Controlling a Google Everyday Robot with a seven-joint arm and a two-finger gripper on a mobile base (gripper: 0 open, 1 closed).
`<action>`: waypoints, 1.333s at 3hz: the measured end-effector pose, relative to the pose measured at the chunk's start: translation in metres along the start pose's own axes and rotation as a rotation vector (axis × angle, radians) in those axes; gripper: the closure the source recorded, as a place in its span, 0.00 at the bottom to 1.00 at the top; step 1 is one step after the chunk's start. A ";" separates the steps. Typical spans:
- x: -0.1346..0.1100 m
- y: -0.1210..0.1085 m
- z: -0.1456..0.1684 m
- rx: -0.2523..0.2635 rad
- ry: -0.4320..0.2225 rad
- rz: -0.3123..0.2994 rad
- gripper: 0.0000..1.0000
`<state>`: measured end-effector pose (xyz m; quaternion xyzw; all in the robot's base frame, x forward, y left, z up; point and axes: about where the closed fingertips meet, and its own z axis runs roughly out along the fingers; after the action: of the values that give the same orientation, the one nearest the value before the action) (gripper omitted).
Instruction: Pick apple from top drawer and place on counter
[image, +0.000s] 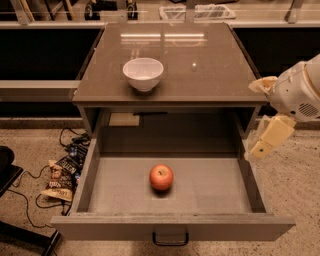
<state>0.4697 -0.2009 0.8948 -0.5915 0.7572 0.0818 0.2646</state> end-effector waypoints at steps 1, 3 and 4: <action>-0.007 -0.004 0.036 0.016 -0.154 -0.023 0.00; -0.003 -0.001 0.057 0.034 -0.212 -0.018 0.00; -0.004 0.005 0.070 0.024 -0.221 -0.009 0.00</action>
Offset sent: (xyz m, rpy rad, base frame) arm 0.0206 0.0286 -0.0695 0.2430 -0.1186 0.0261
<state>0.4870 -0.1653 0.8371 -0.5792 0.7215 0.1362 0.3542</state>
